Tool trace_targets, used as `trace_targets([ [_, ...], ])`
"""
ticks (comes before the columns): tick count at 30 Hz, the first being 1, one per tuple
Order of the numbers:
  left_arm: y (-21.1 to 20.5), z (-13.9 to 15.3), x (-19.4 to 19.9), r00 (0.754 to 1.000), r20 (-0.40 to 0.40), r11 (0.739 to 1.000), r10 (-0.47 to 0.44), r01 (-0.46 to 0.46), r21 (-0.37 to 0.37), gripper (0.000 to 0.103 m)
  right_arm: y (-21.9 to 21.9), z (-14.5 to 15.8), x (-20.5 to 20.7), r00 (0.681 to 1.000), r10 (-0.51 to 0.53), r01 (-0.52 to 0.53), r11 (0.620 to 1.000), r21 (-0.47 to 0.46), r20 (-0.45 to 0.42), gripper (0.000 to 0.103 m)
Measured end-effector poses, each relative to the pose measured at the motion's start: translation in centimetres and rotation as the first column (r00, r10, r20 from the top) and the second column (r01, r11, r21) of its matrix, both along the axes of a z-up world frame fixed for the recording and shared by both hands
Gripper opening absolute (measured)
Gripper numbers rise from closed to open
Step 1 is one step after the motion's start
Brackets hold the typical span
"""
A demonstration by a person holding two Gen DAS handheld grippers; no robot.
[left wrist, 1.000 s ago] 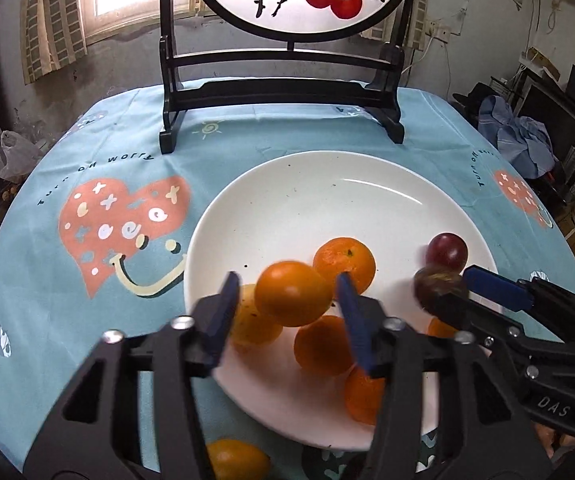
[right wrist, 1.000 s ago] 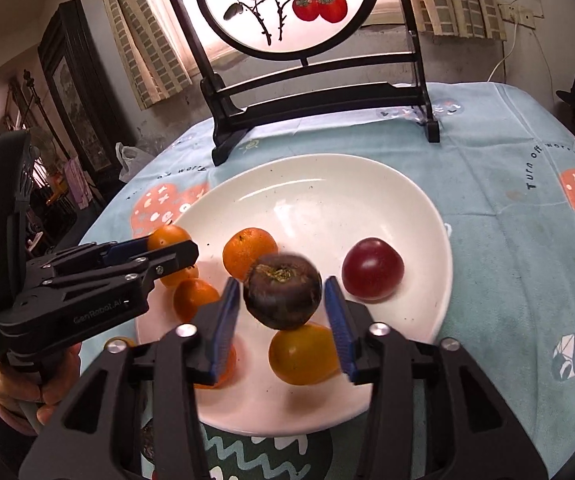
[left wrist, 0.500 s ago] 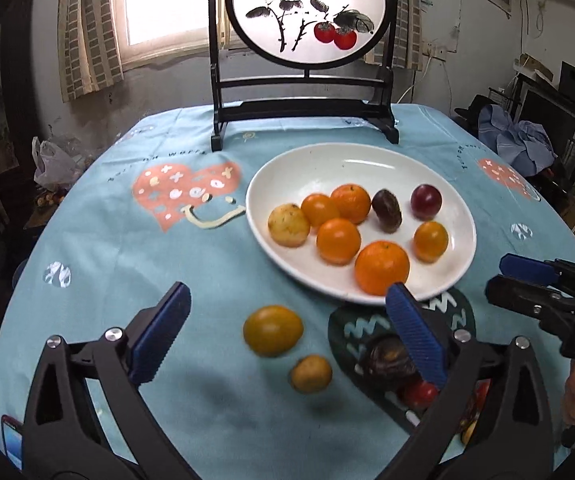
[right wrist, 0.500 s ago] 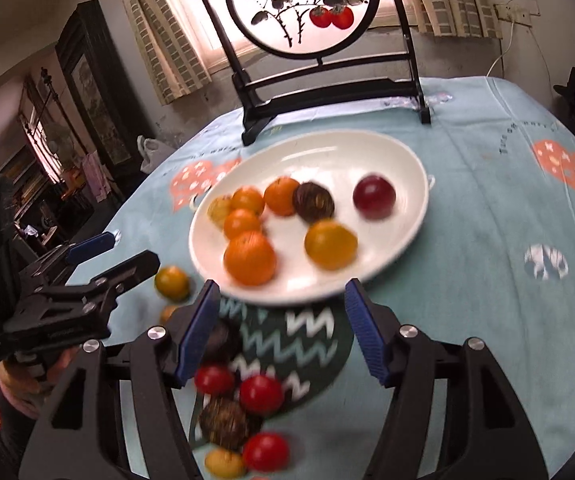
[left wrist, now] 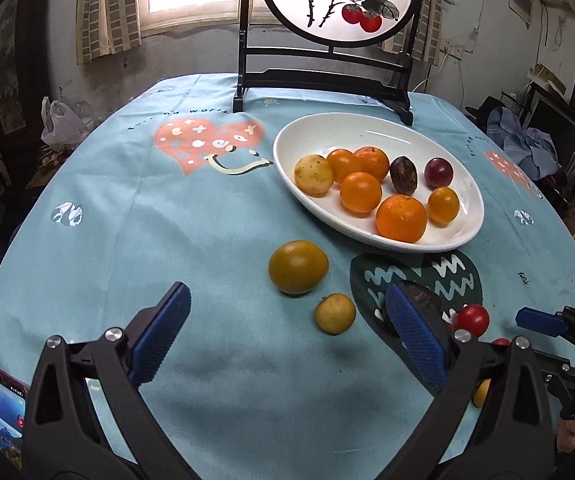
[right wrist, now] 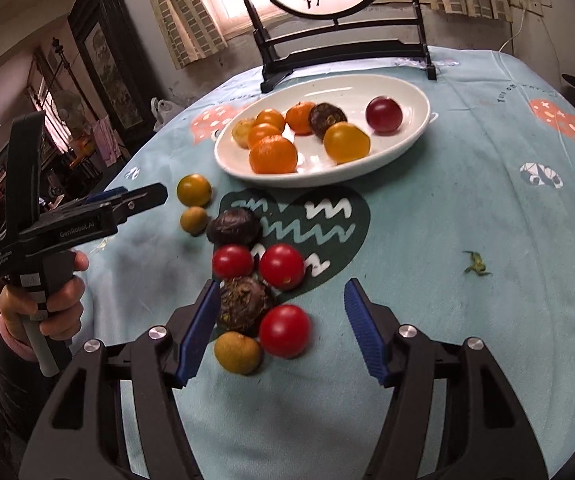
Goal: Organize fruits
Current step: 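Withdraw both open tools from the plate toward the remaining fruits, then grasp a small yellow fruit with the left tool while the right tool grasps a red tomato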
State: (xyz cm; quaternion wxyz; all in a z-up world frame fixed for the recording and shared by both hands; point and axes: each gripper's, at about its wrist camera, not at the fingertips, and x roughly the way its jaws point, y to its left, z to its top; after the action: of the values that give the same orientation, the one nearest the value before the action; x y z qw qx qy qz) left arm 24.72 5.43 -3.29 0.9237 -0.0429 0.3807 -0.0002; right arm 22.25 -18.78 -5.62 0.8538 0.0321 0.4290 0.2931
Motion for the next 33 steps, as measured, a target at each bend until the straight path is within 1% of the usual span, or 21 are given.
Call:
trace_targets([
  [2, 0.2, -0.1, -0.1, 1.000, -0.003, 1.000, 0.006, -0.006, 0.003, 0.100, 0.1, -0.4, -0.1, 1.000, 0.012, -0.012, 1.000, -0.003, -0.021, 0.057],
  [3, 0.4, -0.2, -0.1, 1.000, -0.006, 1.000, 0.014, -0.014, 0.004, 0.100, 0.1, -0.6, 0.0, 0.999, 0.015, -0.015, 1.000, -0.003, -0.036, 0.053],
  [9, 2.0, -0.7, -0.2, 0.998, -0.019, 0.998, 0.055, -0.055, -0.030, 0.100, -0.1, -1.3, 0.2, 0.996, 0.026, -0.024, 0.999, 0.026, -0.081, 0.049],
  [11, 2.5, -0.9, -0.1, 0.997, -0.028, 0.997, 0.068, -0.069, -0.041, 0.100, -0.4, -1.5, 0.4, 0.994, 0.030, -0.025, 0.998, 0.054, -0.101, 0.047],
  [14, 3.2, -1.2, 0.1, 0.996, -0.040, 0.994, 0.080, -0.083, -0.069, 0.100, -0.9, -1.9, 0.8, 0.989, 0.034, -0.018, 0.994, 0.109, -0.144, 0.040],
  [16, 3.3, -1.3, 0.1, 0.997, -0.033, 0.993, 0.070, -0.073, -0.092, 0.100, -1.1, -2.3, 1.1, 0.985, 0.026, -0.008, 0.994, 0.108, -0.173, 0.030],
  [17, 3.0, -1.4, 0.2, 0.998, -0.031, 0.994, 0.053, -0.056, -0.097, 0.099, -1.2, -2.4, 1.1, 0.983, 0.028, -0.006, 0.993, 0.121, -0.184, 0.030],
  [19, 2.3, -1.5, 0.2, 0.999, -0.033, 0.996, 0.011, -0.014, -0.082, 0.098, -1.3, -2.3, 1.1, 0.983, 0.026, -0.004, 0.993, 0.120, -0.182, 0.029],
  [20, 1.8, -1.5, 0.1, 1.000, -0.025, 0.997, -0.015, 0.014, -0.076, 0.096, -1.3, -2.2, 1.0, 0.984, 0.023, -0.001, 0.993, 0.120, -0.178, 0.029],
  [22, 0.7, -1.4, -0.1, 0.997, -0.008, 0.996, -0.071, 0.070, -0.054, 0.090, -1.9, -2.0, 1.2, 0.983, 0.011, 0.017, 0.988, 0.150, -0.182, 0.028],
  [24, -0.4, -1.6, -0.1, 0.993, -0.007, 0.993, -0.119, 0.119, -0.019, 0.075, -2.7, -1.9, 1.4, 0.981, -0.009, 0.047, 0.981, 0.190, -0.196, 0.028],
  [25, -0.9, -1.8, 0.0, 0.990, -0.016, 0.990, -0.140, 0.140, -0.015, 0.071, -3.0, -1.9, 1.4, 0.980, -0.017, 0.056, 0.979, 0.196, -0.196, 0.028],
  [26, -1.2, -2.0, 0.3, 0.987, -0.029, 0.988, -0.155, 0.155, -0.018, 0.059, -3.1, -1.8, 1.4, 0.981, -0.023, 0.061, 0.978, 0.197, -0.192, 0.028],
  [27, -1.5, -2.3, 0.5, 0.985, -0.042, 0.985, -0.170, 0.169, -0.022, 0.050, -3.1, -1.7, 1.3, 0.982, -0.021, 0.060, 0.978, 0.202, -0.190, 0.028],
  [29, -1.9, -2.8, 1.0, 0.981, -0.066, 0.983, -0.184, 0.183, -0.016, 0.042, -3.0, -1.6, 1.1, 0.982, -0.009, 0.048, 0.977, 0.206, -0.187, 0.028],
  [33, -2.2, -3.4, 1.5, 0.978, -0.085, 0.982, -0.188, 0.187, -0.019, 0.042, -3.0, -1.1, 0.9, 0.986, 0.008, 0.031, 0.974, 0.224, -0.169, 0.028],
])
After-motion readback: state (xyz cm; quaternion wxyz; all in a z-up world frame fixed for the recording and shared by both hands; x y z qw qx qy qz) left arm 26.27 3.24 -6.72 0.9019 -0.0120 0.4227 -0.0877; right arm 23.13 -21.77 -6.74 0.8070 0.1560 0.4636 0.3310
